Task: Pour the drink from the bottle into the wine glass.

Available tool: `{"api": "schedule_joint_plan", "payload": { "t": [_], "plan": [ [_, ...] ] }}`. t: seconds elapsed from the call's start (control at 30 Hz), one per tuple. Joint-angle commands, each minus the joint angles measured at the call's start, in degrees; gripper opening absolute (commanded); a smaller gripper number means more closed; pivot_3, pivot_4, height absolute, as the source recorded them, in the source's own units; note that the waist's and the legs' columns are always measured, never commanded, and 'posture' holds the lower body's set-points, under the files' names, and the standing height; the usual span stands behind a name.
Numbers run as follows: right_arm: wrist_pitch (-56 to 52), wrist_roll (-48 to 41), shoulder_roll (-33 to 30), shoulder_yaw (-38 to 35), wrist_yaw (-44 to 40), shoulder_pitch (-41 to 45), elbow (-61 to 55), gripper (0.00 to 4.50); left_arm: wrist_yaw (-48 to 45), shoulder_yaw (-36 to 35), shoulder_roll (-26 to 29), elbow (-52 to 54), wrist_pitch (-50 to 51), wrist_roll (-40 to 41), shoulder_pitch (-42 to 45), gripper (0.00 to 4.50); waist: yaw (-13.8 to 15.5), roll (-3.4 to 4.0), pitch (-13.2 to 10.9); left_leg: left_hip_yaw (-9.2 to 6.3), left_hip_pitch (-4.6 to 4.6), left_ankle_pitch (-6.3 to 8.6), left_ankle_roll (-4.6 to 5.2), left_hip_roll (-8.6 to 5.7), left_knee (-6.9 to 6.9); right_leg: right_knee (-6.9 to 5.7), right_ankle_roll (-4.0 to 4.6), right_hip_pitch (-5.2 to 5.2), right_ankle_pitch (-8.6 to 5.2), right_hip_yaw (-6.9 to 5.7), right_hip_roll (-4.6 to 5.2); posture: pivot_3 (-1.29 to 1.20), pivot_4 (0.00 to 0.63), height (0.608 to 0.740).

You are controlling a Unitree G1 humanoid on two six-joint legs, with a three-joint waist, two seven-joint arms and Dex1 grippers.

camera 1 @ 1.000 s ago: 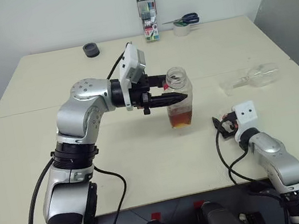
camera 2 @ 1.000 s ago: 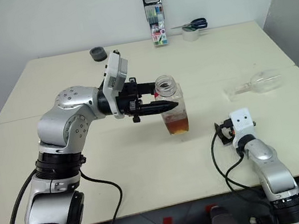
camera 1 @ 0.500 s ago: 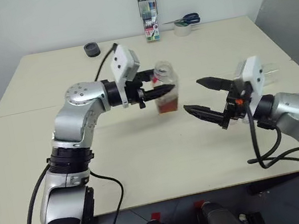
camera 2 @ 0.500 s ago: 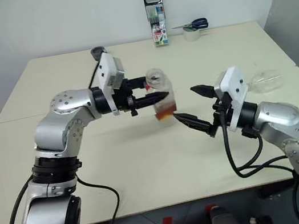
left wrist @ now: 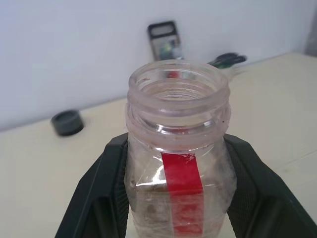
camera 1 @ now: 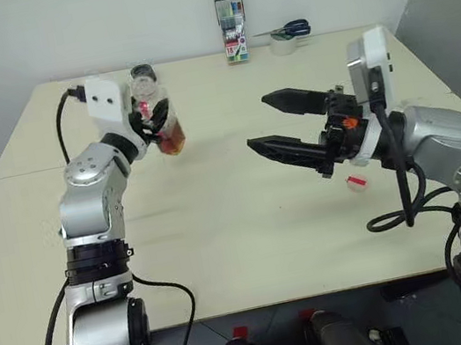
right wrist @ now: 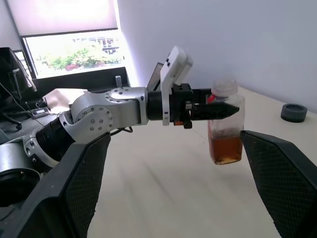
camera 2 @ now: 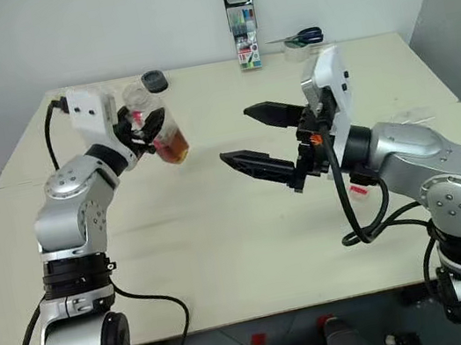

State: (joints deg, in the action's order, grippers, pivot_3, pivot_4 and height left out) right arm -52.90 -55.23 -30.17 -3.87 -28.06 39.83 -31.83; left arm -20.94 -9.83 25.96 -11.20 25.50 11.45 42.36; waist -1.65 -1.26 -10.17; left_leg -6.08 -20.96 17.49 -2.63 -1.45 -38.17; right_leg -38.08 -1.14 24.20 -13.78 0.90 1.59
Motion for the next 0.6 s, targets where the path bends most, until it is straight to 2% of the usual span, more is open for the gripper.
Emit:
{"api": "schedule_joint_plan", "payload": {
  "t": [0.03, 0.23, 0.6],
  "plan": [
    [2.11, 0.47, 0.46, 0.03, -0.68, 1.72, 0.28, 4.46, 2.57, -4.72, 0.05, -1.05, -3.56, 1.27, 0.34, 2.14, 0.00, -0.01, 0.00, 0.01, 0.00, 0.00, 0.00, -0.01, -0.01, 0.00, 0.00, 0.00, 0.00, 0.01, 0.00, 0.00, 0.150, 0.740],
    [4.31, 3.64, 0.38, 2.17, -1.77, 1.08, 0.55, 4.46, 2.46, -7.31, 0.25, -8.01, -7.46, 1.90, -1.74, 2.14, 0.00, -0.01, 0.01, 0.03, 0.02, 0.00, -0.01, -0.01, 0.00, -0.01, 0.00, 0.01, 0.00, 0.01, 0.02, 0.00, 0.150, 0.740],
    [3.87, 3.15, 1.40, 1.25, -0.40, 0.81, 0.87, 4.46, 3.67, -5.17, 1.65, -10.63, -9.47, -0.84, -2.06, 2.14, -0.03, -0.04, 0.02, 0.01, 0.02, 0.00, -0.01, -0.02, 0.01, -0.02, 0.00, 0.01, 0.00, 0.00, 0.07, 0.00, 0.150, 0.740]
  ]
}}
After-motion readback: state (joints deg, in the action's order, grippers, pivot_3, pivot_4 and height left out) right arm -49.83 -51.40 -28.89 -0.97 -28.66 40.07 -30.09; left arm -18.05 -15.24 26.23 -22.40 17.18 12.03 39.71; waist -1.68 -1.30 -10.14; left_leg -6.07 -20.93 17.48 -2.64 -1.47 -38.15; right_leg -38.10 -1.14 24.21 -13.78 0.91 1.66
